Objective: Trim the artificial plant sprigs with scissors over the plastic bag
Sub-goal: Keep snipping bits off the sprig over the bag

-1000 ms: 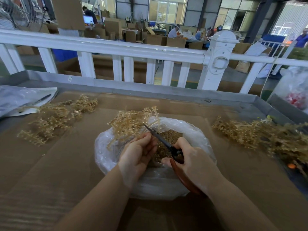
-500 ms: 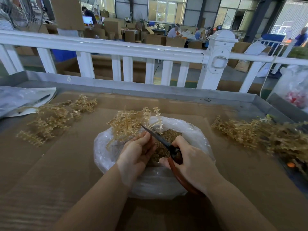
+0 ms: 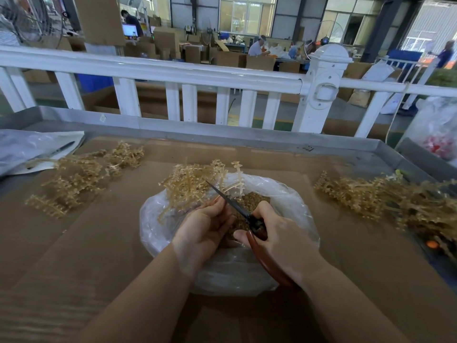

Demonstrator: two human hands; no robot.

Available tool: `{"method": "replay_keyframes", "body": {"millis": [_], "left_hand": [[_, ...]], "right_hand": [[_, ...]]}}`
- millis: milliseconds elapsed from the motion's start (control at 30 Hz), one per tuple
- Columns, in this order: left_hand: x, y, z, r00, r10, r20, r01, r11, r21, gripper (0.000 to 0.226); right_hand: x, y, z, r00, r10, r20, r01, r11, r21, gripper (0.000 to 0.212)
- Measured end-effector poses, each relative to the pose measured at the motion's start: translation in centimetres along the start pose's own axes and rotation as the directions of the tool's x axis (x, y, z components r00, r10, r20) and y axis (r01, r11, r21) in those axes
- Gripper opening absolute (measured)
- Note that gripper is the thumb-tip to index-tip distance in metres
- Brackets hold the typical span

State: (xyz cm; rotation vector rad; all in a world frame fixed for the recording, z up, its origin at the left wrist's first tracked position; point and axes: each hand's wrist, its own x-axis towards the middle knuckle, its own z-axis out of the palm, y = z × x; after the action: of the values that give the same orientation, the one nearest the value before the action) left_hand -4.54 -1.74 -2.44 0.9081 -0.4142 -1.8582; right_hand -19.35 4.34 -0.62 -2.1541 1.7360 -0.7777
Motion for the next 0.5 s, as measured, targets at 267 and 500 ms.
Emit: {"method": "replay_keyframes", "body": {"millis": [267,500], "left_hand": [[-0.6,0.4,0.4,1.000,-0.023,0.017,0.023,1.000,0.021,0.018],[-1.2,0.4,0.7,0.999,-0.037,0.015,0.036,0.999,0.008,0.017]], "right_hand": [[0.3,-0.2,0.1,0.999,0.033,0.019,-0.034,0.997,0.068,0.033],[0.3,-0.4,0.1,0.999,0.042,0.012,-0.043,0.993,0.114,0.035]]}}
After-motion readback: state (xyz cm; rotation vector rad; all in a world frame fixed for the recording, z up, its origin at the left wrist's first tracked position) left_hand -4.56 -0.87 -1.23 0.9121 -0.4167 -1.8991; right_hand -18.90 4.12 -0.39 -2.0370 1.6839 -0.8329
